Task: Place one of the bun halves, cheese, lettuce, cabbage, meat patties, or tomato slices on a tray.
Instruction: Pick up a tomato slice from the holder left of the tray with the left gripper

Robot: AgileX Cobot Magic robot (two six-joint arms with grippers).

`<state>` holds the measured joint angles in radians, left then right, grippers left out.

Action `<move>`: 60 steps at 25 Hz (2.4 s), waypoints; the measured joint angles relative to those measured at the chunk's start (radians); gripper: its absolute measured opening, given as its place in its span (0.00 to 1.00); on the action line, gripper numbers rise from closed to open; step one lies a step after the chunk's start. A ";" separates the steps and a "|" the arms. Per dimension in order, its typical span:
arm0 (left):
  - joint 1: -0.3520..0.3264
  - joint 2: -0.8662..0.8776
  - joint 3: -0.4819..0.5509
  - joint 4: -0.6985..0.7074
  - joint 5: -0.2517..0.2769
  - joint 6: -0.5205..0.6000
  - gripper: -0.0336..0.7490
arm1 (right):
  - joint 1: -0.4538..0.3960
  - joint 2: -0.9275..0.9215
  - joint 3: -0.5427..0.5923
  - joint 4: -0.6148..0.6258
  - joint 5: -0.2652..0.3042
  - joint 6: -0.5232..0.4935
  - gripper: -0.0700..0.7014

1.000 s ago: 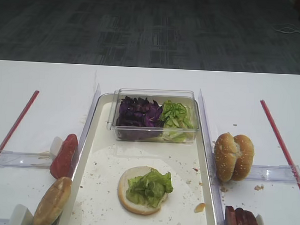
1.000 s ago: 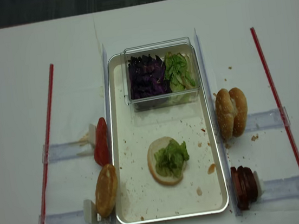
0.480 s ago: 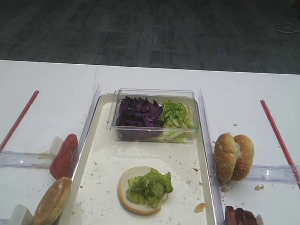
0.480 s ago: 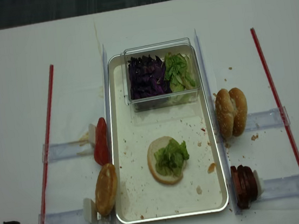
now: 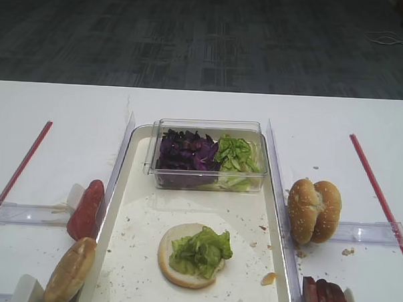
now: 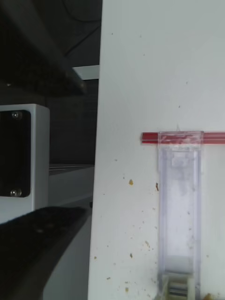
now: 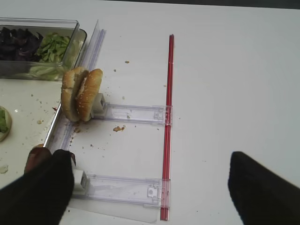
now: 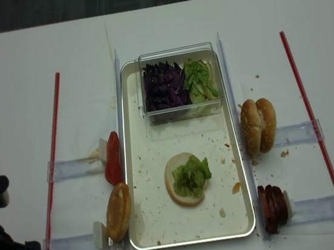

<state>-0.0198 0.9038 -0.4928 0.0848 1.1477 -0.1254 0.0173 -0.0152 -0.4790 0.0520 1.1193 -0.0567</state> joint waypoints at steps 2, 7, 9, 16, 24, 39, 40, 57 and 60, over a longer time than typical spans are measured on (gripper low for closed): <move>0.000 0.025 0.000 -0.002 -0.004 0.006 0.67 | 0.000 0.000 0.000 0.000 0.000 0.000 0.98; 0.000 0.049 0.000 -0.010 -0.008 0.015 0.67 | 0.000 0.000 0.000 0.000 0.000 0.000 0.98; 0.000 0.051 0.000 -0.010 -0.009 0.016 0.67 | 0.000 0.000 0.000 0.000 0.000 0.000 0.98; 0.000 0.063 -0.042 -0.010 -0.019 0.017 0.67 | 0.000 0.000 0.000 0.000 0.000 0.000 0.98; 0.000 0.287 -0.175 -0.008 -0.049 0.019 0.67 | 0.000 0.000 0.000 0.000 0.000 0.000 0.98; 0.000 0.740 -0.564 -0.008 -0.077 0.048 0.67 | 0.000 0.000 0.000 0.000 0.000 0.000 0.98; 0.000 0.757 -0.585 -0.008 -0.077 0.048 0.67 | 0.000 0.000 0.000 0.000 0.000 0.000 0.98; -0.040 0.815 -0.676 -0.036 -0.071 0.057 0.67 | 0.000 0.000 0.000 0.000 0.000 0.000 0.98; -0.093 0.815 -0.705 -0.039 -0.062 0.060 0.67 | 0.000 0.000 0.000 0.000 0.000 0.000 0.98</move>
<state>-0.1127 1.7187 -1.1978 0.0462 1.0855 -0.0657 0.0173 -0.0152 -0.4790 0.0520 1.1193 -0.0567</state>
